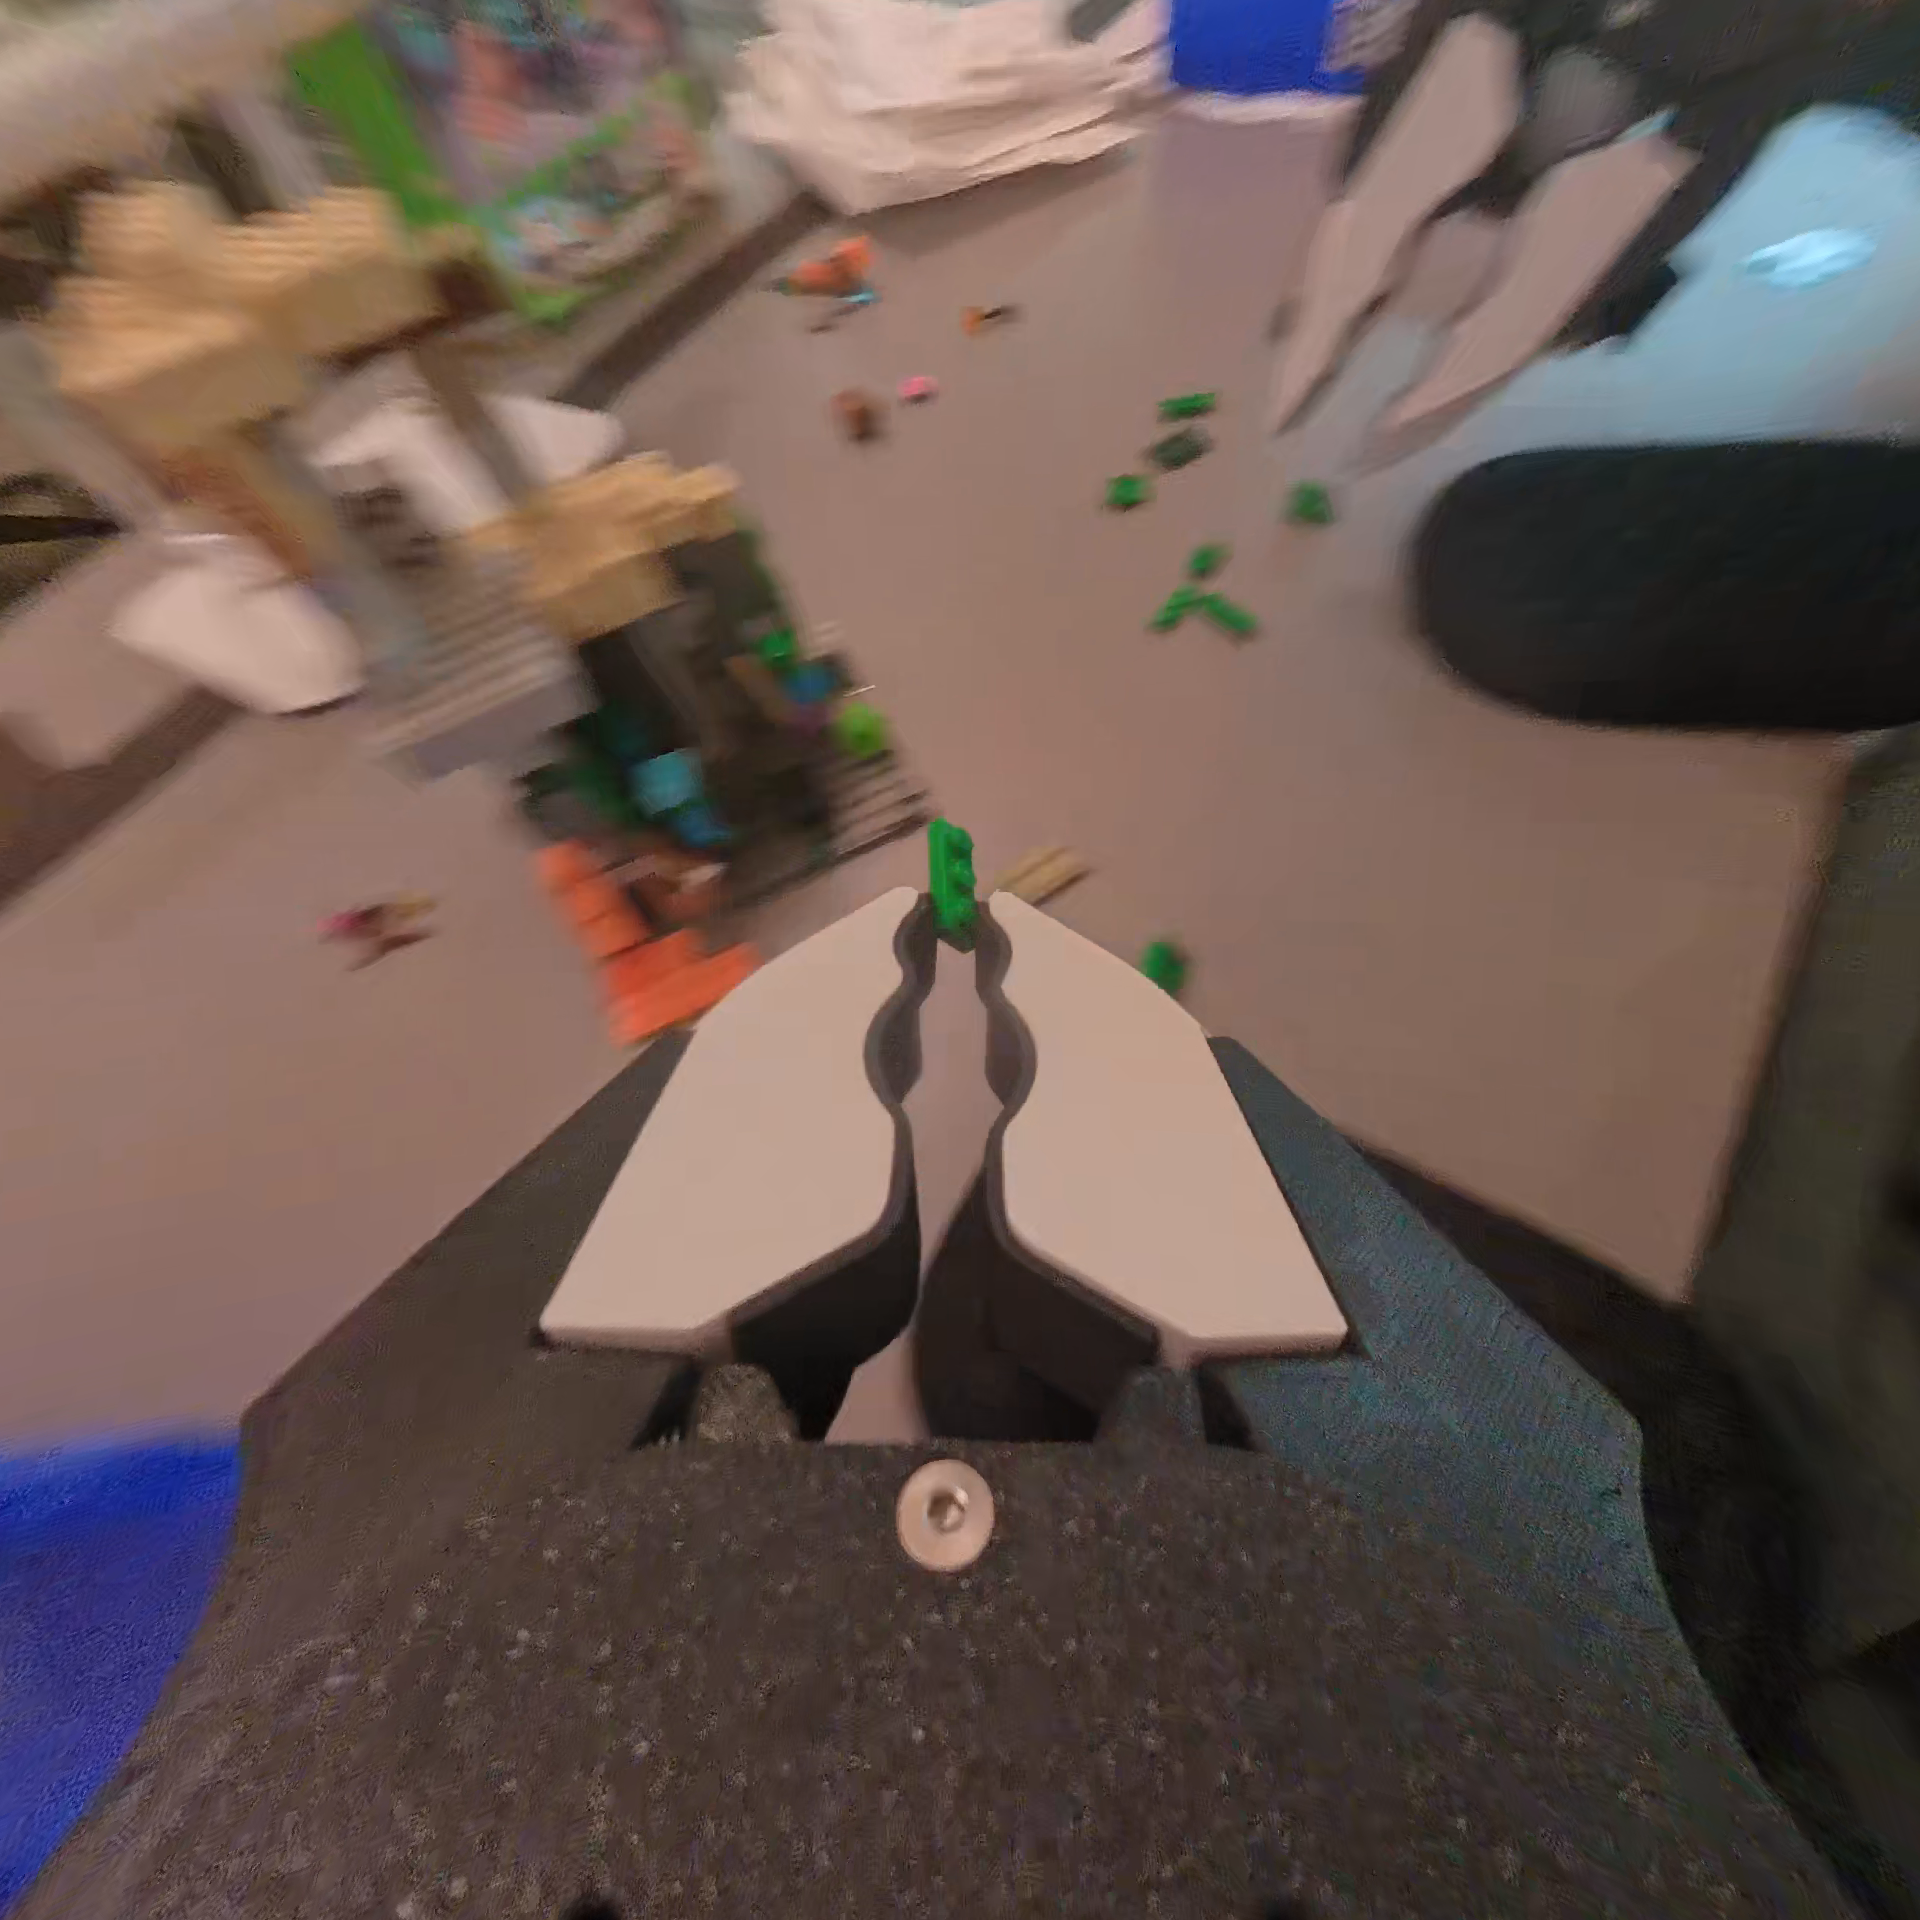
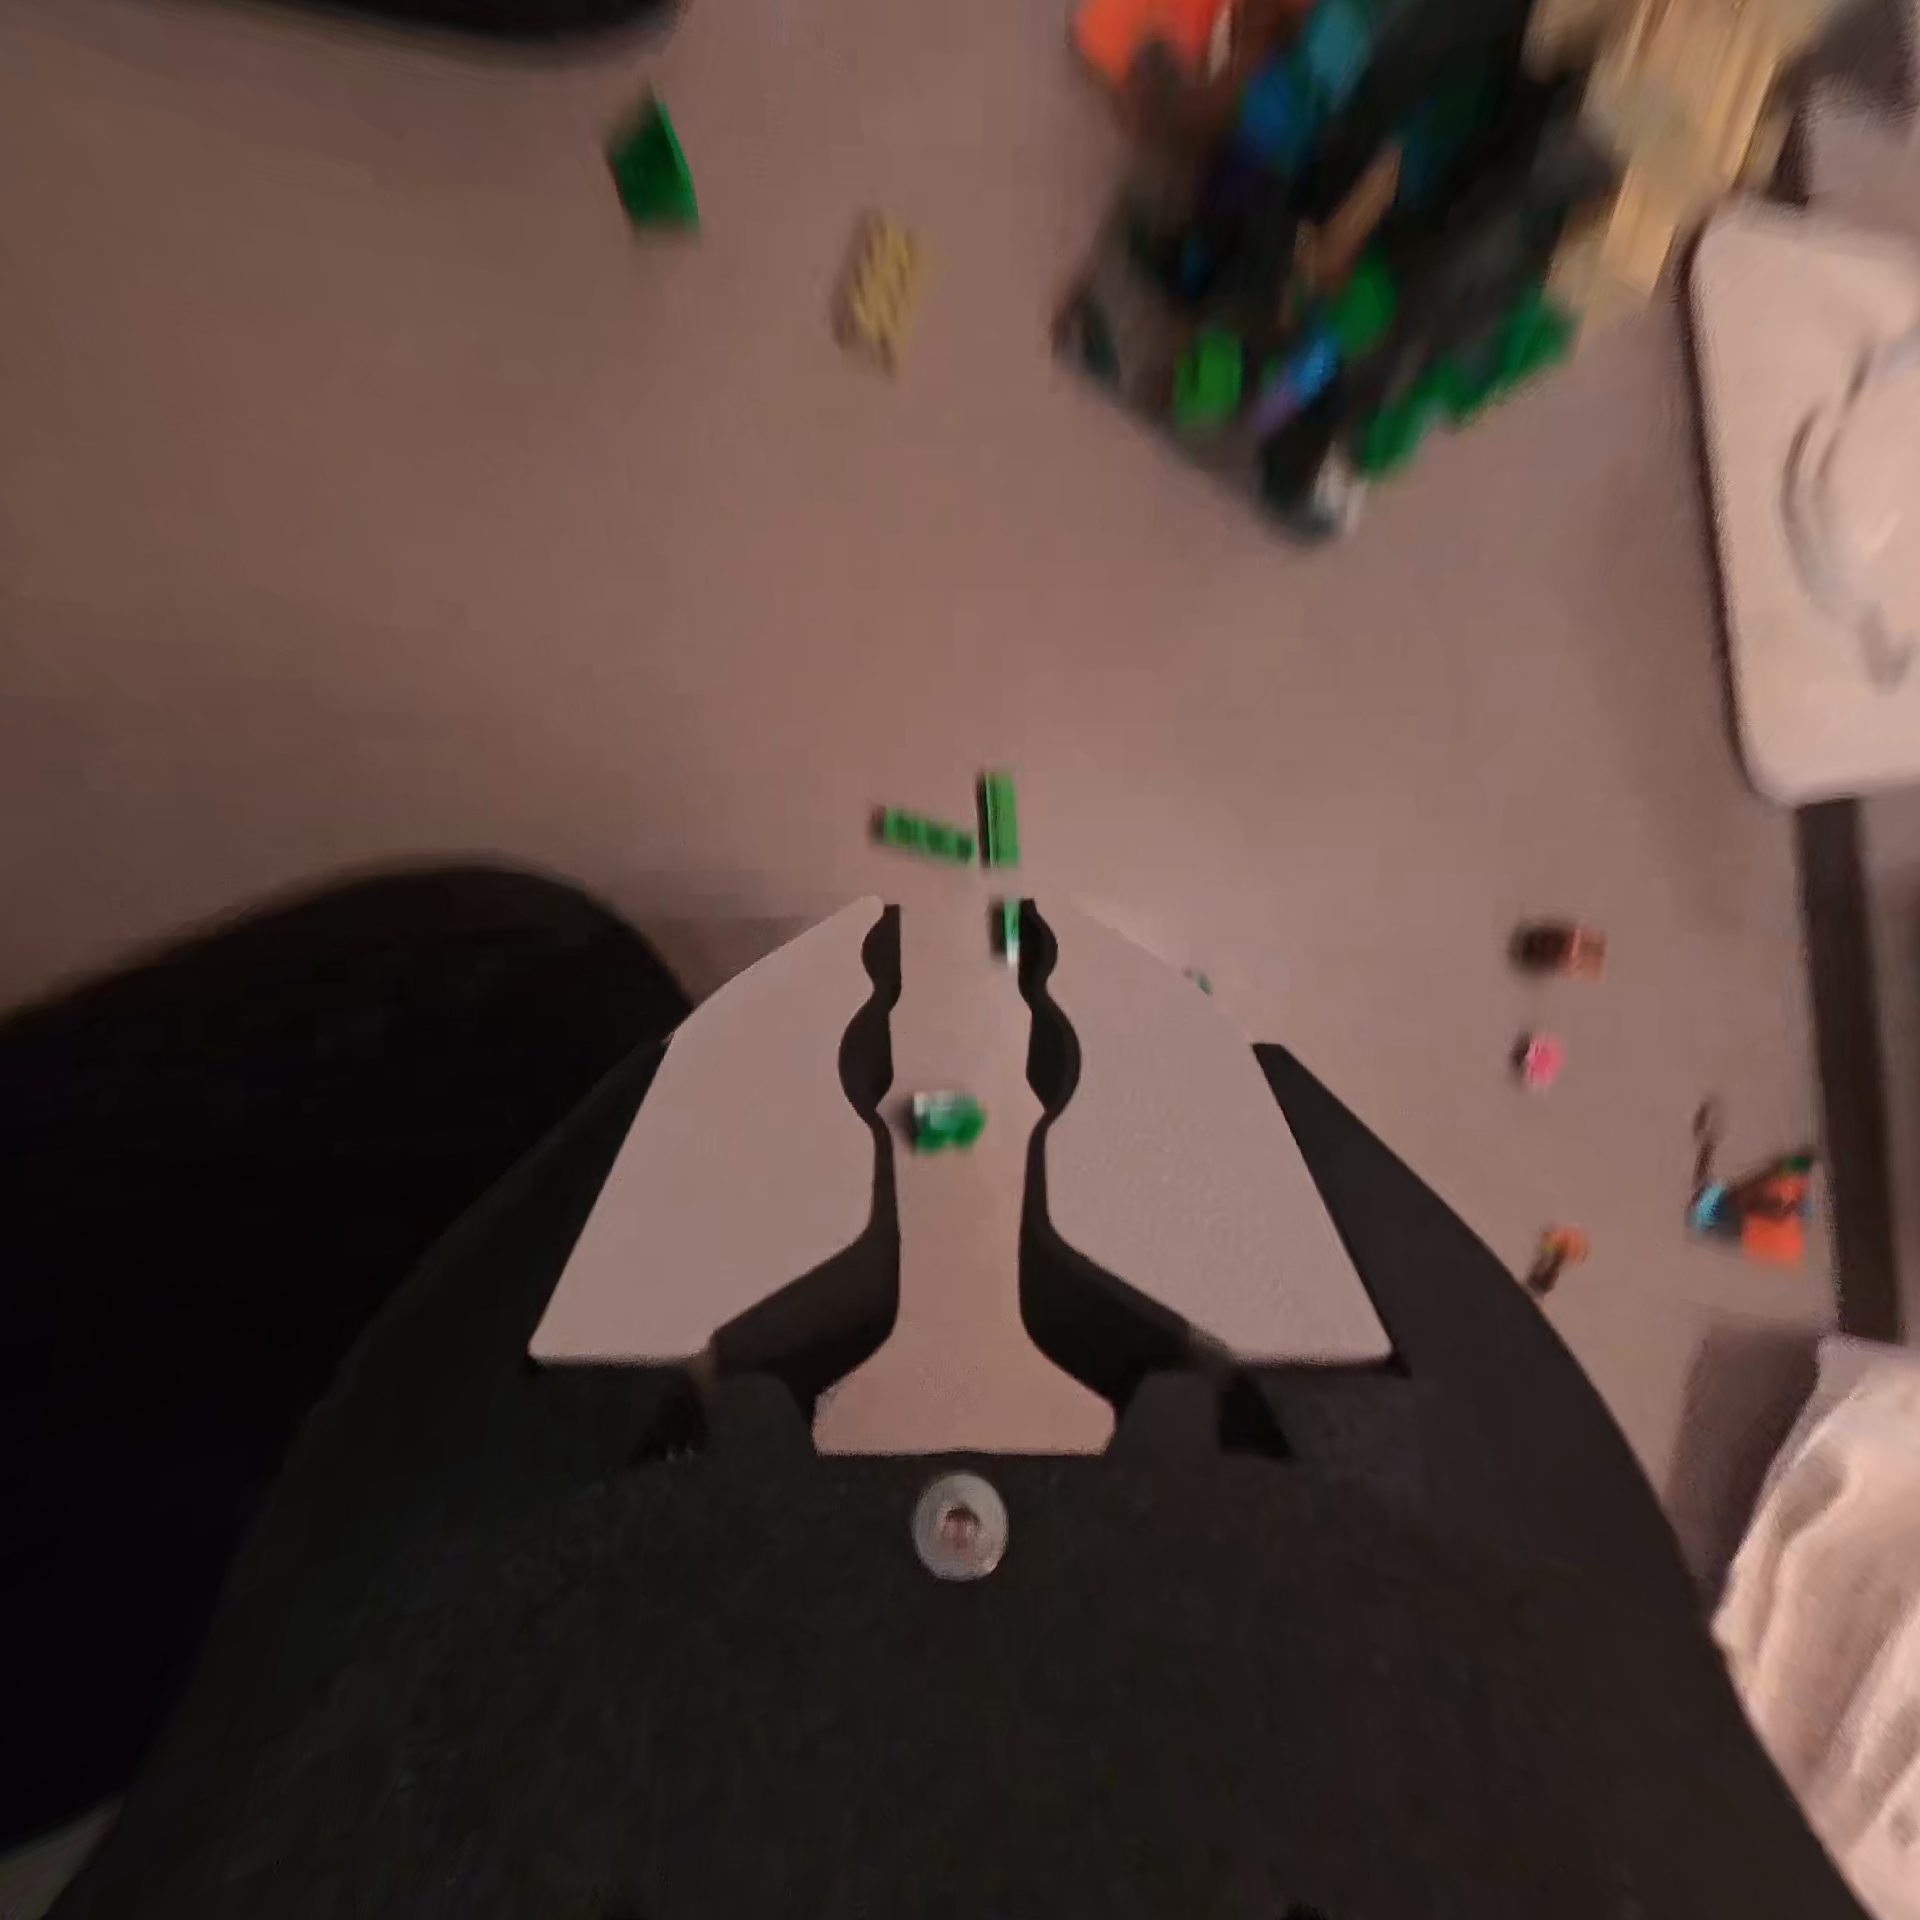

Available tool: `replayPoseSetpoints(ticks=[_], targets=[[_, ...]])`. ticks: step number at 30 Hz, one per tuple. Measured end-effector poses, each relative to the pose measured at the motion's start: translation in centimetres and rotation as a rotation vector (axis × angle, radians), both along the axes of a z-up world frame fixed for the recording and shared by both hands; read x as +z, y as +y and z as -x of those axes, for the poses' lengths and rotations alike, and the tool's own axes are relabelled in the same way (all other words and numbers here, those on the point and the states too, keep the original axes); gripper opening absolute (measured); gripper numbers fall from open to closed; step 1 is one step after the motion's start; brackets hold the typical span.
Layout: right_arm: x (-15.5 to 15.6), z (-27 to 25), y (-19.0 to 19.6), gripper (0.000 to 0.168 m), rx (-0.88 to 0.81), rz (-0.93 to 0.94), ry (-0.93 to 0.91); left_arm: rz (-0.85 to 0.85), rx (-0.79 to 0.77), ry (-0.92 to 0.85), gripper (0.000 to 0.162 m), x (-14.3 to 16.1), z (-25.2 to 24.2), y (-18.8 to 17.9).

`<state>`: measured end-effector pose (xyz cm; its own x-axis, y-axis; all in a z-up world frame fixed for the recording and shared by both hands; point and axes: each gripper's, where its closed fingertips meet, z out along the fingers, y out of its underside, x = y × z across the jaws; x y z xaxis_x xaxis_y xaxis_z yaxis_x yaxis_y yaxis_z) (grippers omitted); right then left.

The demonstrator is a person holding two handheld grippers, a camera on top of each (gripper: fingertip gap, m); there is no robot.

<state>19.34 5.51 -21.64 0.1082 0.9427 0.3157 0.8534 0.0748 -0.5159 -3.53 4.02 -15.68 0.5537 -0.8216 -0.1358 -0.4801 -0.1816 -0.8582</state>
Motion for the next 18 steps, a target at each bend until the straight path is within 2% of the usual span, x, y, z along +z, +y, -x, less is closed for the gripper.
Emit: replayPoseSetpoints(ticks=[3, 8, 10, 18], targets=[[-2.5, -3.2, 0.4, 0.023, -0.079, 0.086, -0.044, -0.109, 0.211, 0.143, 0.007, 1.6, 7.0, 2.0], [-4.6, -3.9, 0.6, 0.029, -0.123, 0.191, -0.029, -0.107, 0.495, 0.398, 0.007, 1.6, 17.5, 3.8], [-4.6, -3.6, 0.8, 0.017, -0.115, 0.192, -0.01, -0.049, 0.515, 0.463, 0.007, 0.9, 19.8, 3.6], [-2.5, -1.3, 0.2, 0.016, -0.062, 0.179, 0.081, 0.104, 0.537, 0.586, 0.008, -1.2, 24.7, 3.3]])
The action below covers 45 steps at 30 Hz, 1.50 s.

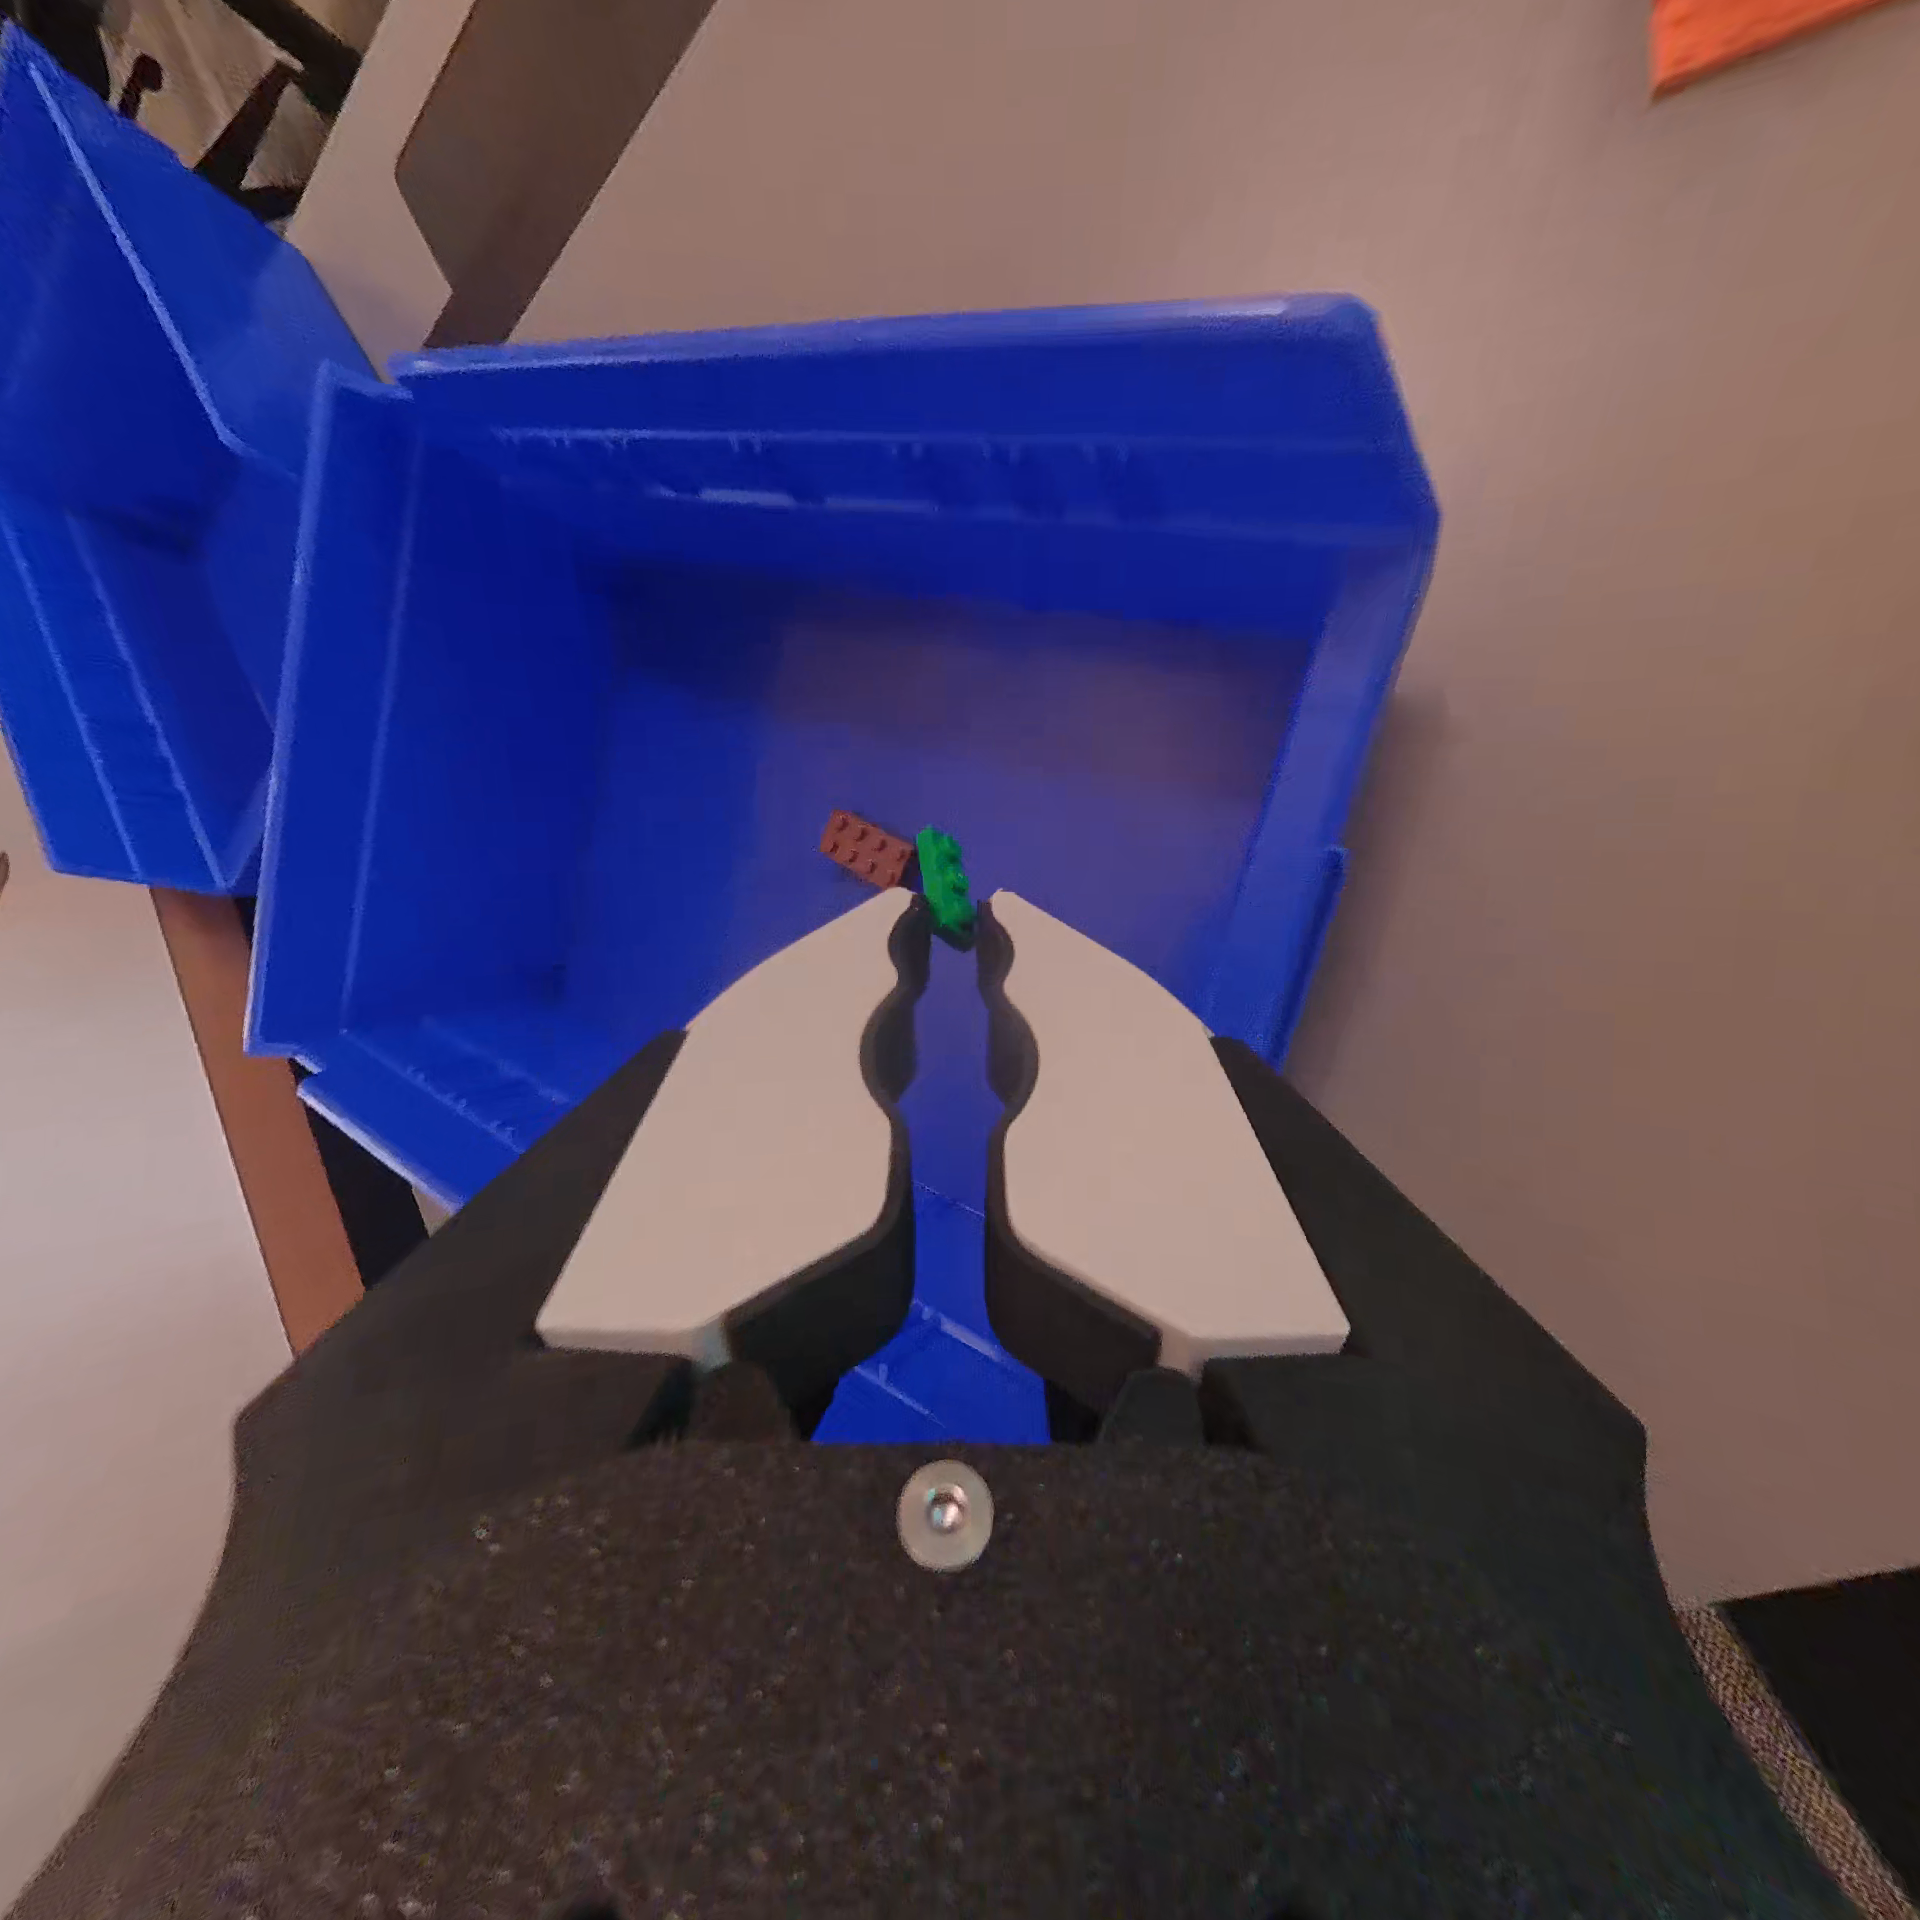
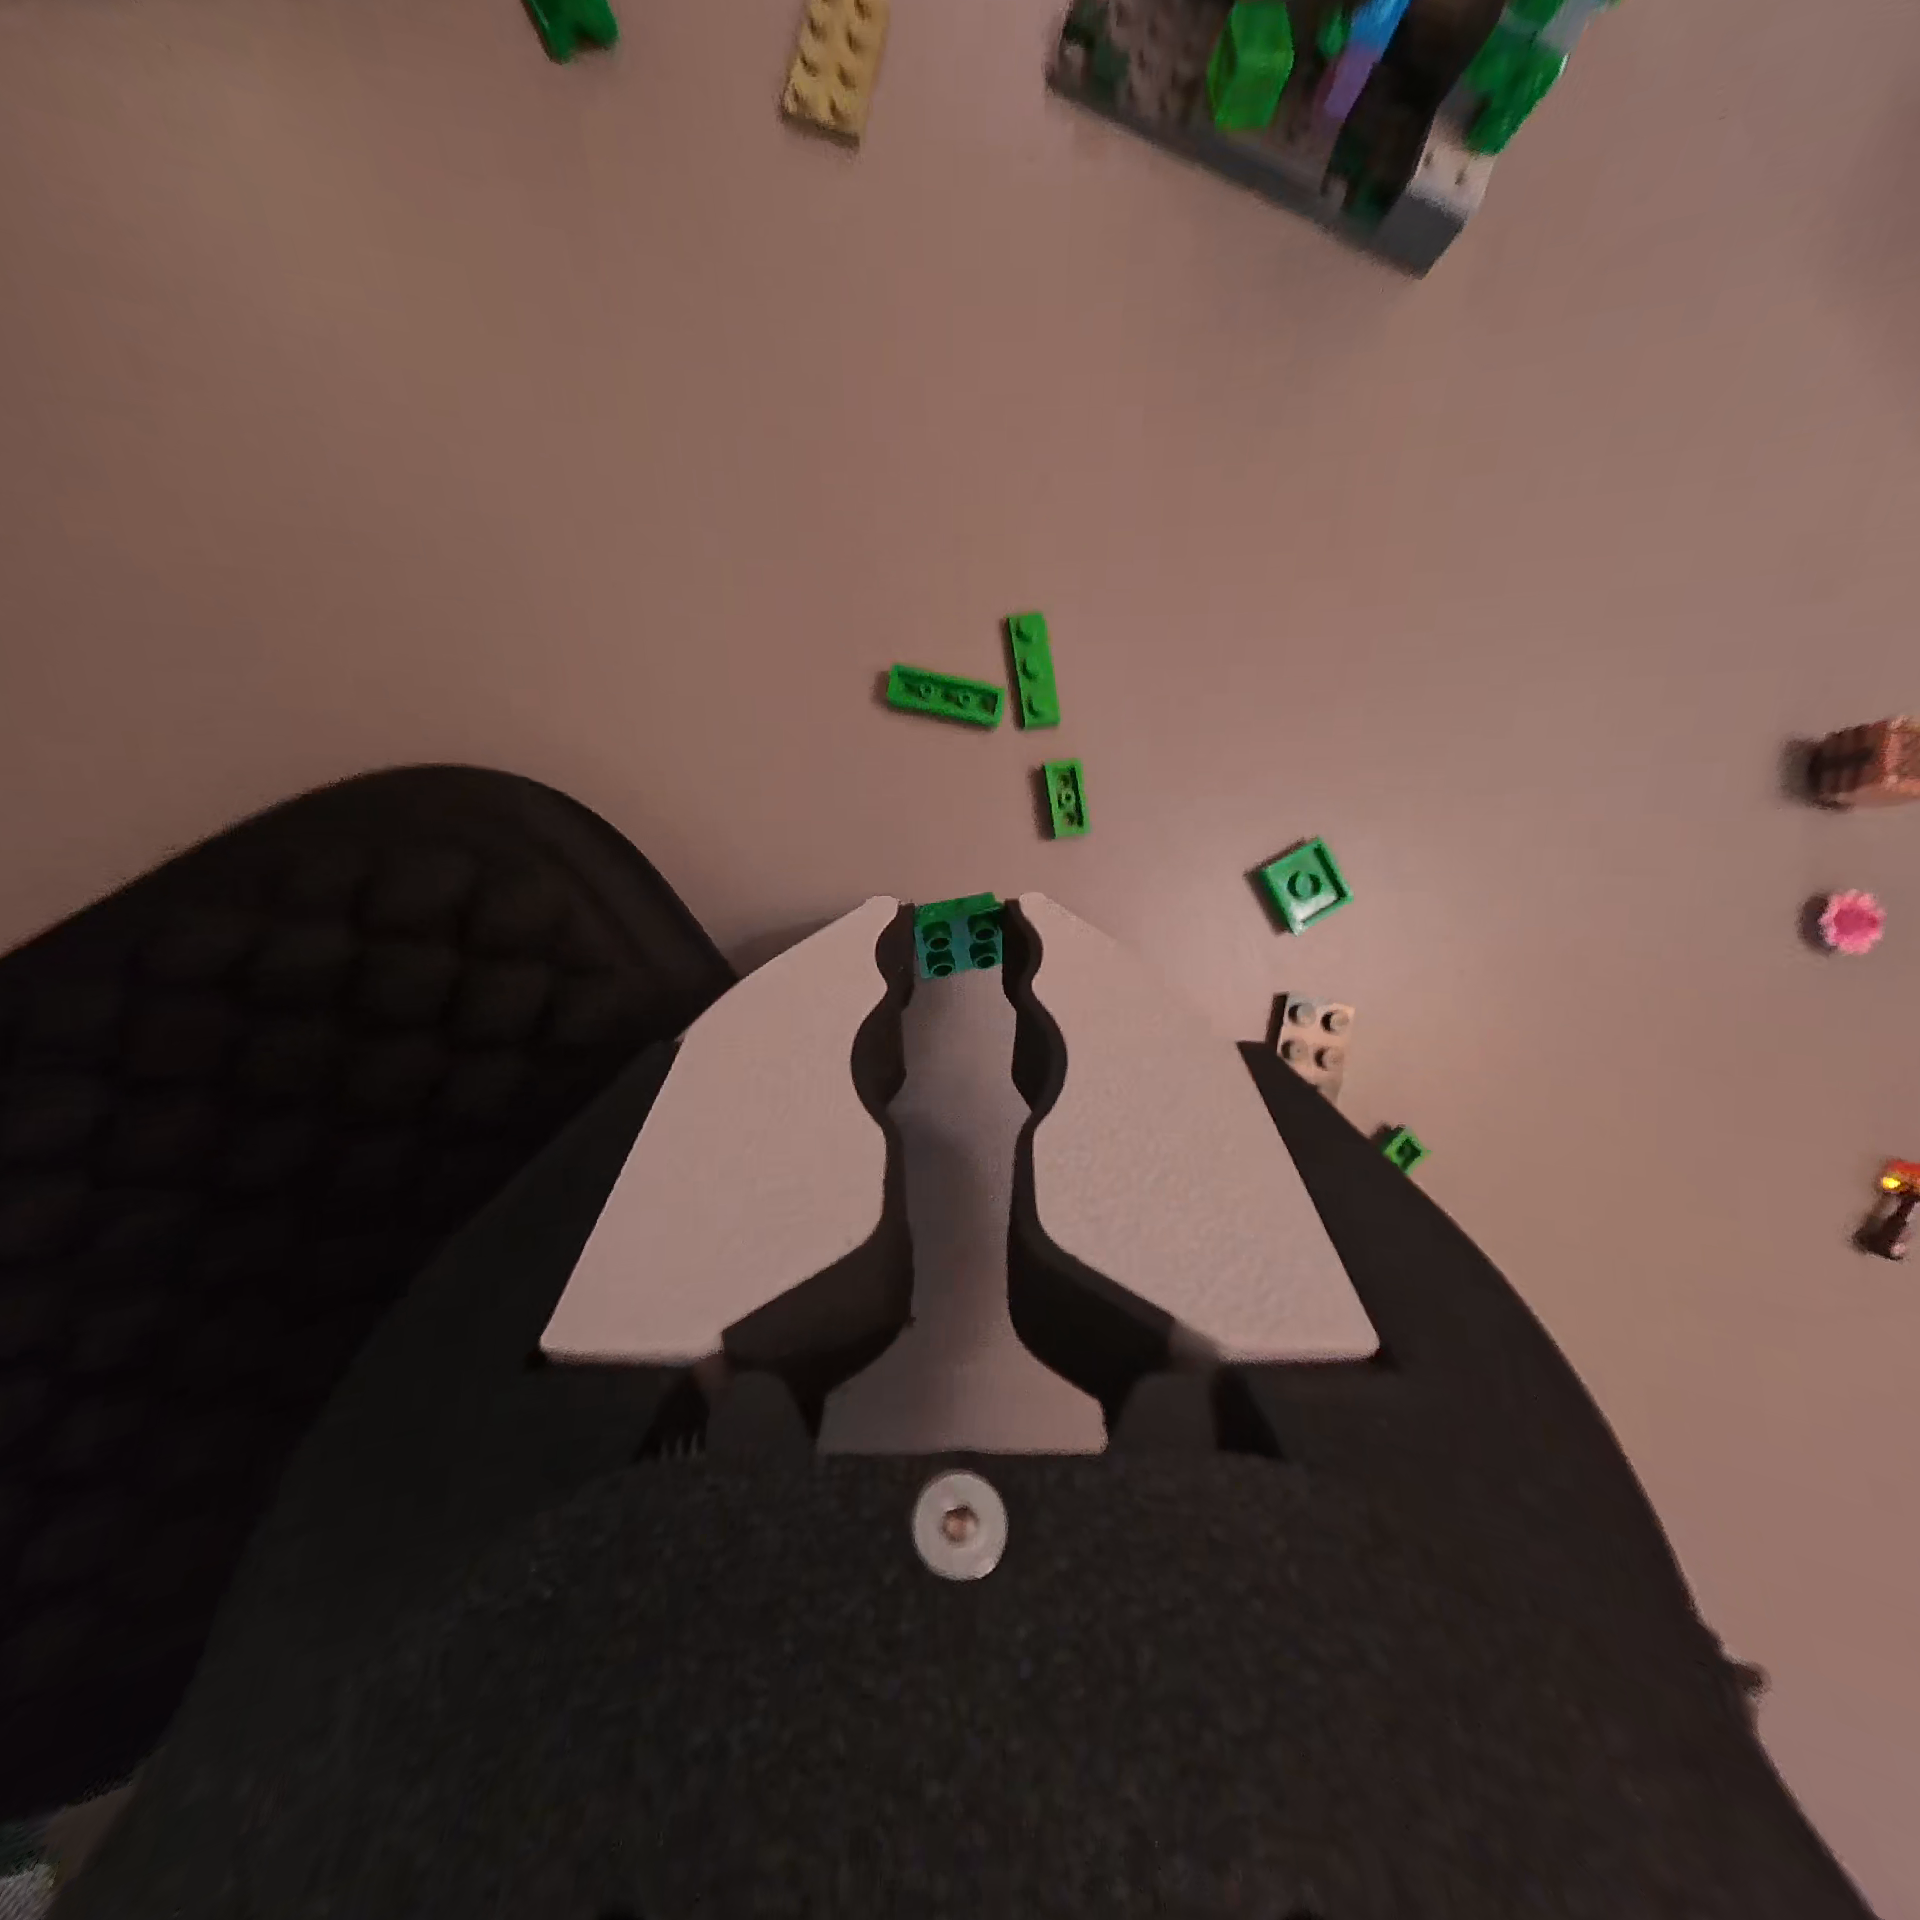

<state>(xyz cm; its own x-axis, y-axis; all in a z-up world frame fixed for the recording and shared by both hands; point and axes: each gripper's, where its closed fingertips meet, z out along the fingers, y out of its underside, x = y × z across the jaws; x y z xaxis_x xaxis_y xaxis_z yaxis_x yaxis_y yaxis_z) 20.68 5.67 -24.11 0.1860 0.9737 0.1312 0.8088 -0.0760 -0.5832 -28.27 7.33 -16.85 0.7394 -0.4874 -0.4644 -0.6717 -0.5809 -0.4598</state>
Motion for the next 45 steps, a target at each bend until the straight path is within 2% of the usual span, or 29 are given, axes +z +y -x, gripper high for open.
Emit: replayPoseSetpoints(ticks=[4, 8, 12, 17, 19, 21, 27, 29, 33, 36, 41, 45], targets=[[0.5, 1.6, -0.5, 0.016, 0.023, -0.027, 0.02, -0.014, 0.027, 0.015, 0.019, 0.0, 0.9, 0.5], [1.5, 3.8, -1.4, 0.016, 0.067, -0.045, 0.076, -0.063, -0.008, -0.044, 0.019, 0.7, -0.8, 0.7], [3.9, 7.4, -2.7, 0.016, 0.133, -0.094, 0.2, -0.047, -0.221, -0.285, 0.016, 0.9, -8.6, -0.7], [6.5, 12.3, -4.6, 0.016, 0.237, -0.235, 0.289, 0.052, -0.531, -0.735, 0.019, 2.0, -21.5, -4.5], [7.1, 13.8, -5.1, 0.016, 0.273, -0.312, 0.288, 0.132, -0.606, -0.948, 0.022, 2.8, -25.8, -6.3], [7.4, 15.0, -5.8, 0.016, 0.308, -0.37, 0.282, 0.211, -0.621, -1.078, 0.024, 2.8, -28.7, -7.2], [7.6, 17.0, -7.0, 0.016, 0.37, -0.452, 0.27, 0.374, -0.601, -1.142, 0.026, 0.6, -33.1, -8.2], [7.4, 17.3, -7.0, 0.016, 0.375, -0.47, 0.26, 0.41, -0.599, -1.157, 0.022, 0.2, -33.7, -8.5], [7.3, 17.1, -7.0, 0.016, 0.37, -0.477, 0.263, 0.389, -0.62, -1.104, 0.017, 0.1, -33.3, -8.5], [7.3, 15.2, -5.9, 0.023, 0.304, -0.401, 0.248, 0.258, -0.576, -0.979, 0.016, 0.6, -30.5, -6.8], [4.5, 8.2, -2.0, 0.029, 0.108, -0.264, 0.111, -0.132, -0.294, -0.502, 0.016, 2.4, -17.9, -0.7], [1.2, 4.2, -0.4, 0.03, -0.026, -0.117, 0.03, -0.18, -0.042, -0.177, 0.017, 1.8, -7.4, 1.8]])
